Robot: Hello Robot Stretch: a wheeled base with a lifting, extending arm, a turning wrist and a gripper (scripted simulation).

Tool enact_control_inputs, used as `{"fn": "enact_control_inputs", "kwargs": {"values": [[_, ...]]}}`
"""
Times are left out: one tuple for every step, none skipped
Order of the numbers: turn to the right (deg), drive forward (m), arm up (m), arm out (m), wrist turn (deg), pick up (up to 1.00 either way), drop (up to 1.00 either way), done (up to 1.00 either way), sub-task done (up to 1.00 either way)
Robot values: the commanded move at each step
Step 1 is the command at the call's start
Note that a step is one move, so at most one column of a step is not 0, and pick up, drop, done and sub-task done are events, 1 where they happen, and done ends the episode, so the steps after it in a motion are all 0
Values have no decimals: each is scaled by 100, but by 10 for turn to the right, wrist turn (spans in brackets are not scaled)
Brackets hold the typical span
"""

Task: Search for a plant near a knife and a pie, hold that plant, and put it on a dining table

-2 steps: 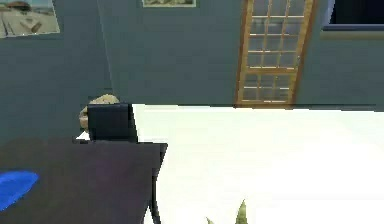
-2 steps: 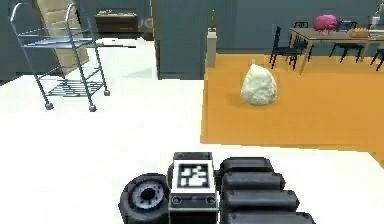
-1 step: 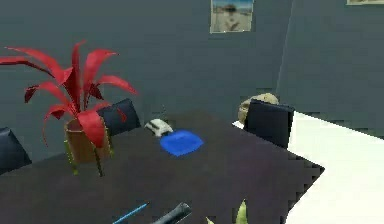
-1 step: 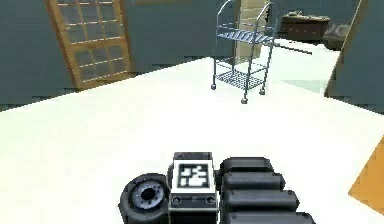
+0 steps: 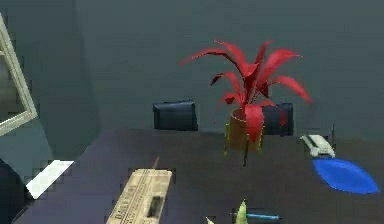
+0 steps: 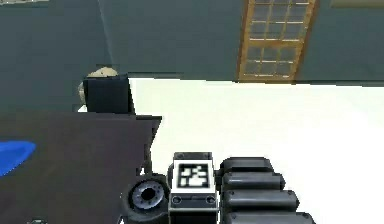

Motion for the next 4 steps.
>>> {"fn": "enact_control_inputs", "kwargs": {"values": [[-450,0,0,0,0,0,0,0,0],[-210,0,0,0,0,0,0,0,0],[0,0,0,42,0,0,0,0,0],[0,0,0,0,450,0,0,0,0]]}}
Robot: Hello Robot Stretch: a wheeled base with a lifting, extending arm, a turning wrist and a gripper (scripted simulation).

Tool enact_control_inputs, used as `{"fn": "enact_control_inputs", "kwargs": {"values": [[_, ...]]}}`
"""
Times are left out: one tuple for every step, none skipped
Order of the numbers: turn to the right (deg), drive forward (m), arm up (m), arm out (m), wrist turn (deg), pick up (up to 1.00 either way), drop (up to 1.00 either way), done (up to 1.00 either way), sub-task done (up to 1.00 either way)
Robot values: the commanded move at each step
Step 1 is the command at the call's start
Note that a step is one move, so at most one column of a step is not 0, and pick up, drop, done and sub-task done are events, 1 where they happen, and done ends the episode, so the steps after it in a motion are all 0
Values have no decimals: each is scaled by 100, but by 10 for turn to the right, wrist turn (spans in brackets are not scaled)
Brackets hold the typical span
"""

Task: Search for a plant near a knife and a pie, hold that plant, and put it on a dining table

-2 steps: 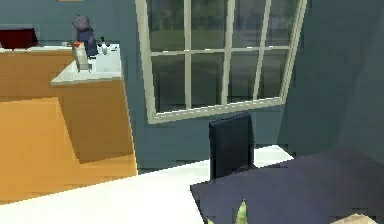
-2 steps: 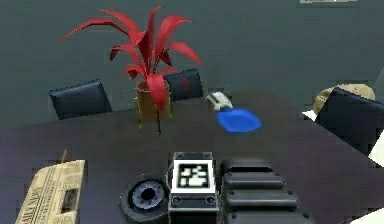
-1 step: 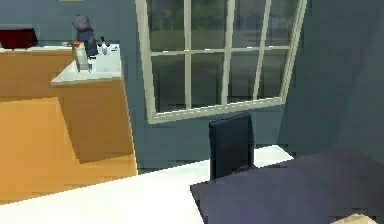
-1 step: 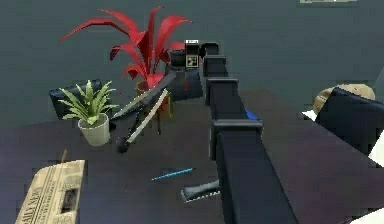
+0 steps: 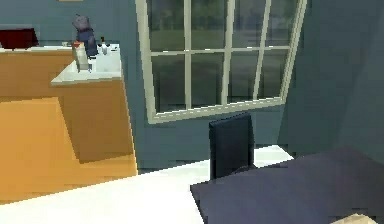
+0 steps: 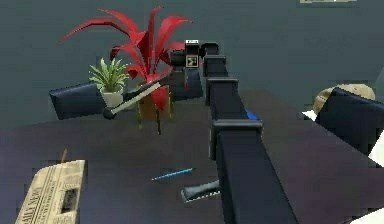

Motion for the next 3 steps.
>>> {"fn": "enact_control_inputs", "kwargs": {"values": [[0,0,0,0,450,0,0,0,0],[0,0,0,0,360,0,0,0,0],[0,0,-32,0,0,0,0,0,0]]}}
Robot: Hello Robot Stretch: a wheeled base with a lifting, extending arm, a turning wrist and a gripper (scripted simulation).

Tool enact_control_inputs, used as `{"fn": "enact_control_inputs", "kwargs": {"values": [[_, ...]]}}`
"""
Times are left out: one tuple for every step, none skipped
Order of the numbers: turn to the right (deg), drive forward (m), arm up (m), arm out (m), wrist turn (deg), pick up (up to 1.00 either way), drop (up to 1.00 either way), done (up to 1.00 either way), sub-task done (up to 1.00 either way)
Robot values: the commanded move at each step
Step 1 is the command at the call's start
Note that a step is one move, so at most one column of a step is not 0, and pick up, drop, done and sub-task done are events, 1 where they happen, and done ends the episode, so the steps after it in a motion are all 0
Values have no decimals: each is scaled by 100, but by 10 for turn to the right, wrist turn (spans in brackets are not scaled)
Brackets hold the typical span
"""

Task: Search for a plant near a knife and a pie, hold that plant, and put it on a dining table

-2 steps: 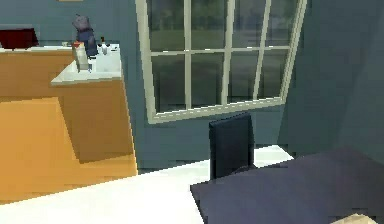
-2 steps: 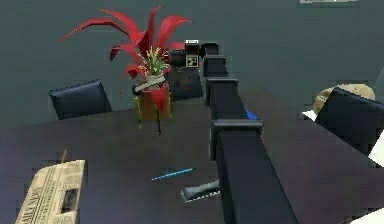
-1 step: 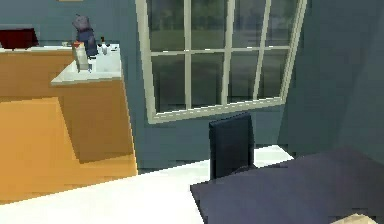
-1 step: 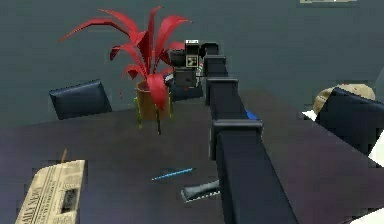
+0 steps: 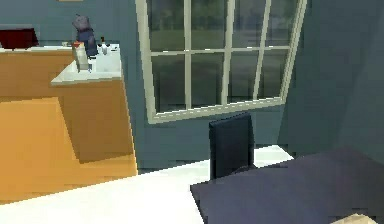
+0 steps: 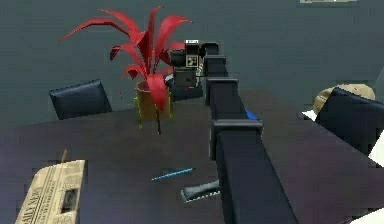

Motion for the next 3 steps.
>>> {"fn": "enact_control_inputs", "kwargs": {"values": [[0,0,0,0,0,0,100,0,0],[0,0,0,-10,0,0,0,0,0],[0,0,0,0,0,0,0,100,0]]}}
